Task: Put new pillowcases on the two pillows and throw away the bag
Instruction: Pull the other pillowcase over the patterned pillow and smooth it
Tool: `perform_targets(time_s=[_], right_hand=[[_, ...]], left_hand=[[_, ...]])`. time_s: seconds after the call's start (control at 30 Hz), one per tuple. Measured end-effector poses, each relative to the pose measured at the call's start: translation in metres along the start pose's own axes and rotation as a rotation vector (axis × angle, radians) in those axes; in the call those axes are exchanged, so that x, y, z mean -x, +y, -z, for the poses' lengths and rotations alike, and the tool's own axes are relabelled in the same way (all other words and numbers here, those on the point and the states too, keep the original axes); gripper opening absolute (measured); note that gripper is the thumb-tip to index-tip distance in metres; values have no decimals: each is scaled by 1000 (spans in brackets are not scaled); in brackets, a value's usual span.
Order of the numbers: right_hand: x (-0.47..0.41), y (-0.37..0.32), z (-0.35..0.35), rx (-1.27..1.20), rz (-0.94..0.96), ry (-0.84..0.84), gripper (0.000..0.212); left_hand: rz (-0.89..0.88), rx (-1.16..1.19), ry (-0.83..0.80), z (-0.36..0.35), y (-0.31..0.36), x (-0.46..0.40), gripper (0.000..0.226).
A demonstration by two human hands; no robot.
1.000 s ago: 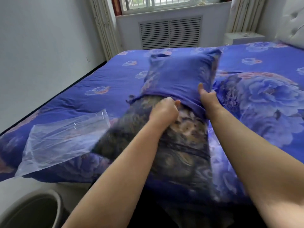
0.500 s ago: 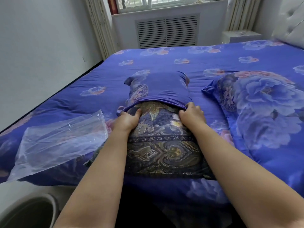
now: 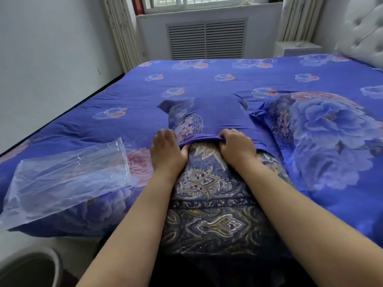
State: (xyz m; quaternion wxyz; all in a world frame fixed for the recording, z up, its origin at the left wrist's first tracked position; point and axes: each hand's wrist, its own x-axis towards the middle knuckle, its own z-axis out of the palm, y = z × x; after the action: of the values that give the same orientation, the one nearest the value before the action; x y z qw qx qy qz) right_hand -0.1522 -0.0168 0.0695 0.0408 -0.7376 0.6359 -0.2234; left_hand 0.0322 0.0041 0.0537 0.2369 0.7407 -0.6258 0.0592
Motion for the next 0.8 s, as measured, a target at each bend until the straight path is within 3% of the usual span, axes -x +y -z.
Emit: perform_targets(time_s=[0.07, 0.13, 0.23, 0.3, 0.37, 0.47, 0.57, 0.7, 0.8], right_hand=[[16, -1, -6, -117, 151, 216, 28], [33, 0, -4, -190, 323, 401, 29], [61, 7, -9, -204, 423, 456, 28], [74, 13, -13, -146, 394, 422, 22], [80, 15, -17, -50, 302, 333, 19], [74, 16, -23, 1, 68, 180, 38], [66, 14, -30, 46, -28, 126, 38], [61, 14, -28, -18, -24, 261, 38], [50, 44, -16, -40, -145, 349, 35]], left_hand=[[-108, 44, 17, -4, 9, -6, 40], [-86, 170, -11, -10, 13, -10, 30], [-20, 298, 10, -23, 4, -8, 25], [15, 335, 20, -27, -6, -3, 32], [20, 377, 132, -26, -11, 6, 33], [-53, 482, 285, -15, 0, 30, 26], [-158, 557, 300, -9, 15, 57, 24], [-202, 334, 316, -12, 4, 74, 36], [-217, 192, 381, -13, -11, 83, 42]])
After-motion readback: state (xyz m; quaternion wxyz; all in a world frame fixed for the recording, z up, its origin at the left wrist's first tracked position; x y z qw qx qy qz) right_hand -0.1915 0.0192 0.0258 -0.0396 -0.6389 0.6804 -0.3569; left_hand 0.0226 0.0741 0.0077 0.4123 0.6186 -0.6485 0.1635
